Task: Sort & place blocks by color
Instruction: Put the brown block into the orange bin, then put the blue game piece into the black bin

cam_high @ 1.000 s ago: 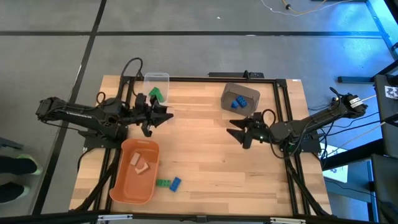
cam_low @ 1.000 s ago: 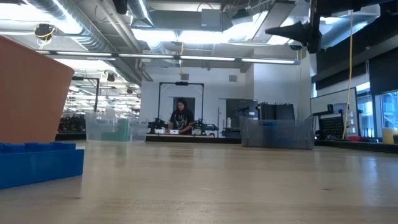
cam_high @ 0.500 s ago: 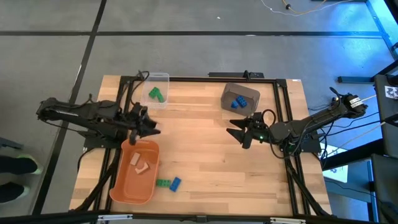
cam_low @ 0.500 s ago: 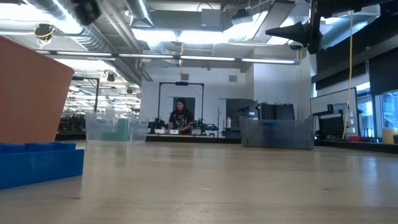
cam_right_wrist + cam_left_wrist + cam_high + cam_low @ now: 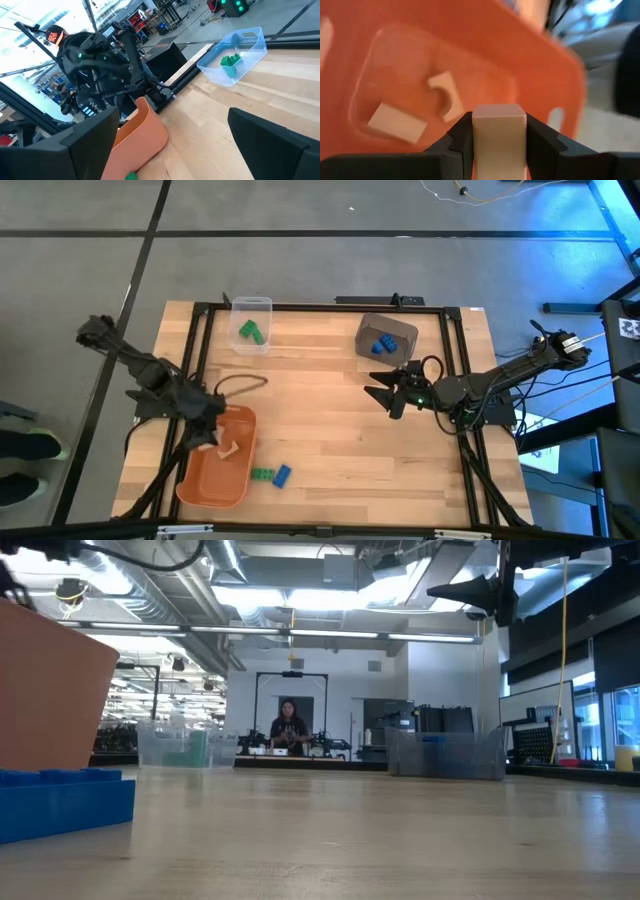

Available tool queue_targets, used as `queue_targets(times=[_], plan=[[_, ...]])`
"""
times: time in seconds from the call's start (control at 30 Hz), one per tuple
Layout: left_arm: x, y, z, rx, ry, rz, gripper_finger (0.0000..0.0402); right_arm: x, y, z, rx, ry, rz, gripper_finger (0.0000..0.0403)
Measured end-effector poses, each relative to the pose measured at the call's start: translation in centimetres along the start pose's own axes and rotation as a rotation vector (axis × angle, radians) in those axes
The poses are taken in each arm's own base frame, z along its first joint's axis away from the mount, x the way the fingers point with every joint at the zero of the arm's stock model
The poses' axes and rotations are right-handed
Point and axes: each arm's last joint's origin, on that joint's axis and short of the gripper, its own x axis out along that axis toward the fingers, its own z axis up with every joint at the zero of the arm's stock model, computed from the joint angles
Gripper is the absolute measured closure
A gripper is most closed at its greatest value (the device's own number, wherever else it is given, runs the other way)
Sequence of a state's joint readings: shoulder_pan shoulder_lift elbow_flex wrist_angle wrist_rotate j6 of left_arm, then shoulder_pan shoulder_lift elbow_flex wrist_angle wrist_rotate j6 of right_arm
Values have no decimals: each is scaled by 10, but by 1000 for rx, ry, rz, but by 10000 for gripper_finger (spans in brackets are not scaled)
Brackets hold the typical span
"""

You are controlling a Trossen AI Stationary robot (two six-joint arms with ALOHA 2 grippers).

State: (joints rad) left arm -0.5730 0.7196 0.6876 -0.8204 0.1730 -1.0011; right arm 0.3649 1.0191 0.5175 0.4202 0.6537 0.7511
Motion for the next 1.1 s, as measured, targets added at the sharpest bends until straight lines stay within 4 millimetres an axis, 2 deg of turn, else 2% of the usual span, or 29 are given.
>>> queue_targets(times=[0.13,0.23,0.5,0.67,0.8,0.97,1.1], plan=[[18,-7,-6,29,41,94,281,0,0,0,-1,0,0,30],[32,-11,-10,57,45,165,258,0,0,0,-3,1,-1,30],[60,-12,-15,-10,102,297,237,0,0,0,-8,3,-3,30],[60,-11,-12,-83,106,296,217,0,-1,-1,-12,10,-9,30],[52,-11,-8,-101,67,245,187,0,-2,-2,-19,15,-14,30],[39,-17,2,-131,-94,126,158,0,-2,-1,-14,13,-15,30],[32,-22,12,-152,-220,51,153,0,-2,-1,-13,13,-15,30]])
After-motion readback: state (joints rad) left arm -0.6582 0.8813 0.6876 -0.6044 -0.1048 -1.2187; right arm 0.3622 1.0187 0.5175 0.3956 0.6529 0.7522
